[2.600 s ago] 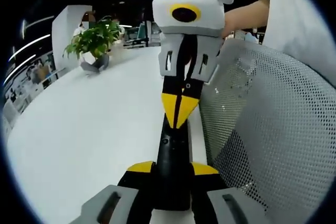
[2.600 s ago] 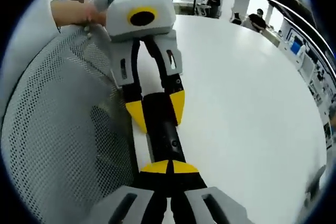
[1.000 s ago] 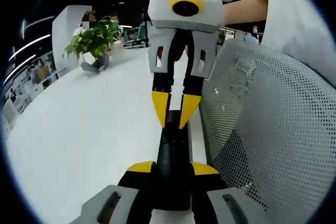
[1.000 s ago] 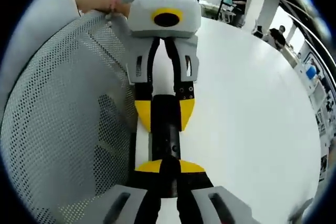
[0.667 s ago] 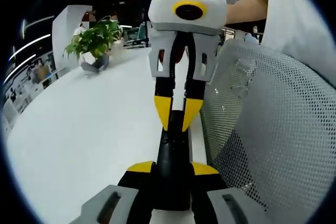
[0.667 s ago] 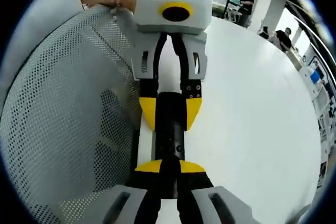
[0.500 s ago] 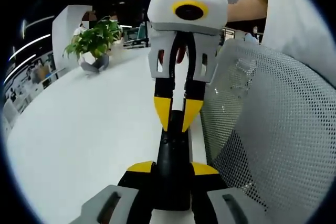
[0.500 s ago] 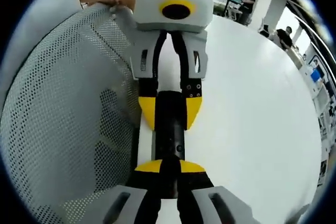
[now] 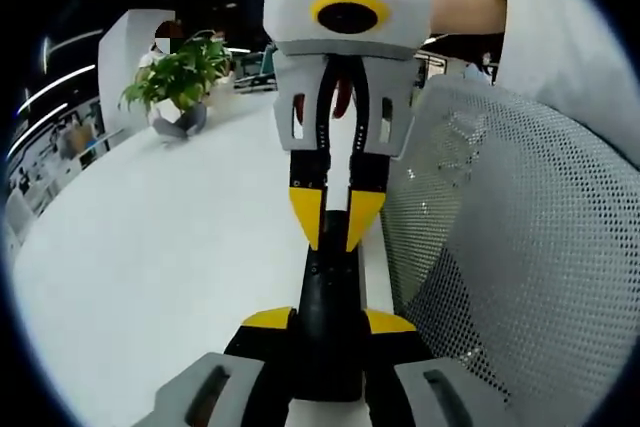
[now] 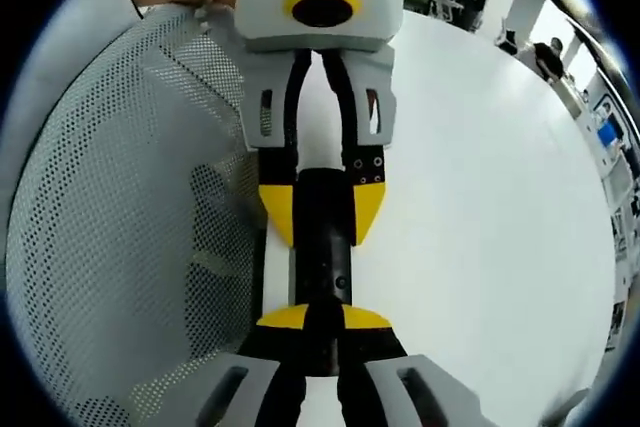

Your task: Press the specified remote control buttons in sequence, fully releasing each button before pressing the next.

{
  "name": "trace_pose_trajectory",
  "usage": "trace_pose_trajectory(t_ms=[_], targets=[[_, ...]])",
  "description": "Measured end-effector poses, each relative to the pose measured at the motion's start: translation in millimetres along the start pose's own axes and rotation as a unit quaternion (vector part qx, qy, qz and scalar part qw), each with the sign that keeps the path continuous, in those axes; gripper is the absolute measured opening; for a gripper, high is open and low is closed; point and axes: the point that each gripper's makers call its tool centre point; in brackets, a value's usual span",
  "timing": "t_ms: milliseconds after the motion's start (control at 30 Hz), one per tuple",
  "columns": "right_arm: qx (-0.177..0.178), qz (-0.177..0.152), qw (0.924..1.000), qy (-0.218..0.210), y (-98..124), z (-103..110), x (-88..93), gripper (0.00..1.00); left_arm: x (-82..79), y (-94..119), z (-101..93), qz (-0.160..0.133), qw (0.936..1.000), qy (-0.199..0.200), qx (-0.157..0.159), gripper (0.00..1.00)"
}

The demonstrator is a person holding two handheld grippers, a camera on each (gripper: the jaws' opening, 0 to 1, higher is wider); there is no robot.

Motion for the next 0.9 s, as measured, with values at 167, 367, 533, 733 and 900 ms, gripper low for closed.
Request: trace_pose_trajectory(t_ms=[167,367,533,733,900], targets=[[-0.001,-0.012,0.9998,-0.017,1.7,-0.8,3.0,0.08,-0.1,0.3,-0.1,0.0,1.0,0.002,0.0,0.25],[0.003,-0.012,0.9994,-0.033,2.8,-1.7,9.5,0.1,-0.5,0.8,-0.3,-0.001,1.0,0.003,0.0,0.25],[0.01,0.001,0.9996,-0.025,0.6,-0.6,7.8,0.09,-0.5,0.7,-0.2,-0.002,1.0,0.003,0.0,0.25],[0.006,0.011,0.9998,-0.013,0.8,-1.4,9.0,0.1,-0.6,0.9,-0.5,0.0,1.0,0.001,-0.001,0.25],[0.018,-0.034,0.9991,-0.02,3.4,-1.0,9.3,0.1,-0.5,0.8,-0.2,-0.001,1.0,0.003,-0.001,0.25]])
Point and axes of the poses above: the point that each gripper's makers call its tool centre point, and the gripper's own axes: y roughly backward along the fingers, z roughly to its left, x roughly out of its underside, and after that the axes turned 7 degrees about z, right-handed
